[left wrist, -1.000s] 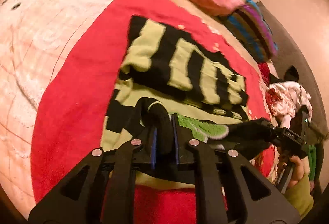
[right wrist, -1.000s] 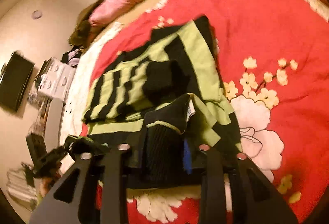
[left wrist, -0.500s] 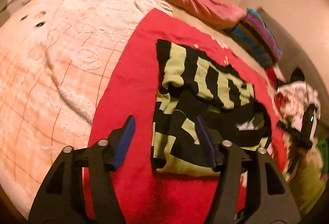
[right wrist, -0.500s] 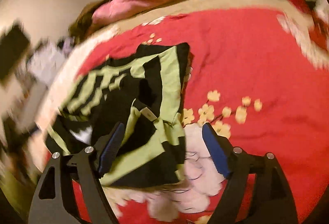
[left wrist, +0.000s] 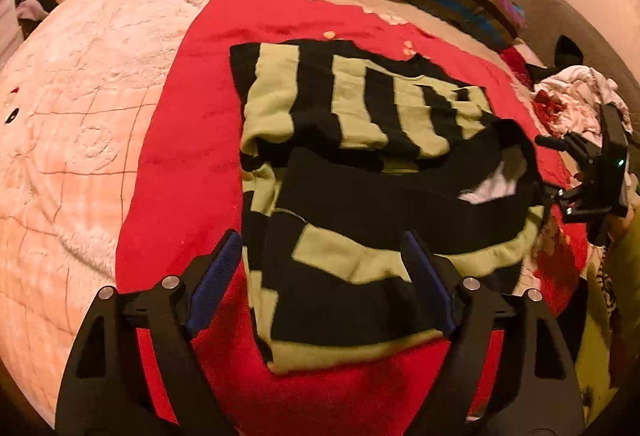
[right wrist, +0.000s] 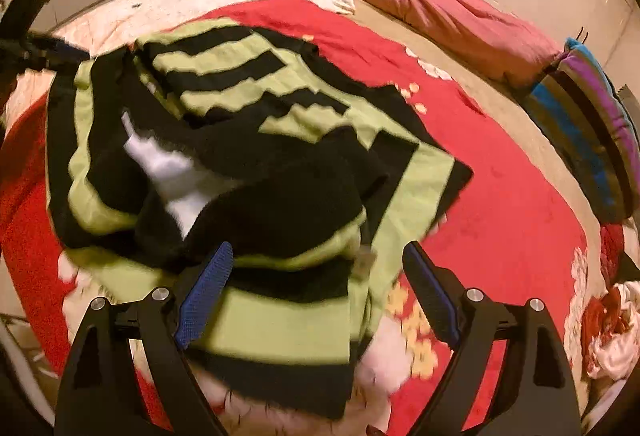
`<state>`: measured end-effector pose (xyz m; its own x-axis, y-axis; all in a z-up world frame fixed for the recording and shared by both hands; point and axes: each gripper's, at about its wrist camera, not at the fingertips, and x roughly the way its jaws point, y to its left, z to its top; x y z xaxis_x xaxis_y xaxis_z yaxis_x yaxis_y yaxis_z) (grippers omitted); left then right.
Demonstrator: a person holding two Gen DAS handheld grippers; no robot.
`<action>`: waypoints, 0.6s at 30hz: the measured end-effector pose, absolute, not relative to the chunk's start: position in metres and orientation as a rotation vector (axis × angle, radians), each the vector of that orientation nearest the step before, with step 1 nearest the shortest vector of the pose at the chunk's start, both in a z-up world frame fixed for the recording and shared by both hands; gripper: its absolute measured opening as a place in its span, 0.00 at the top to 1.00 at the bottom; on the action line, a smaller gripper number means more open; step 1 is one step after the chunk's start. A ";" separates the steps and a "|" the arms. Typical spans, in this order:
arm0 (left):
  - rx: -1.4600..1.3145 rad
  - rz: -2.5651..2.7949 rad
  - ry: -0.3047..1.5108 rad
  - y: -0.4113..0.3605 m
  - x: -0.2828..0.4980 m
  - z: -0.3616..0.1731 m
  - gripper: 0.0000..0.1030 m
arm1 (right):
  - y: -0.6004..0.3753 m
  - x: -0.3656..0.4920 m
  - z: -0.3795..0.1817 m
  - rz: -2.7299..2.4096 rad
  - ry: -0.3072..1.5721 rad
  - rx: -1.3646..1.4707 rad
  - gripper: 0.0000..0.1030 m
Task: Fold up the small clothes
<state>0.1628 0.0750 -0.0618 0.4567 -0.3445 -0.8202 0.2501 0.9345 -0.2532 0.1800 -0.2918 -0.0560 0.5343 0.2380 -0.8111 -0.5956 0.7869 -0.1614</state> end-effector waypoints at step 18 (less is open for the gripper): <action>-0.051 -0.434 0.965 0.055 0.150 -0.061 0.94 | -0.340 0.174 -0.043 0.555 0.865 0.062 0.86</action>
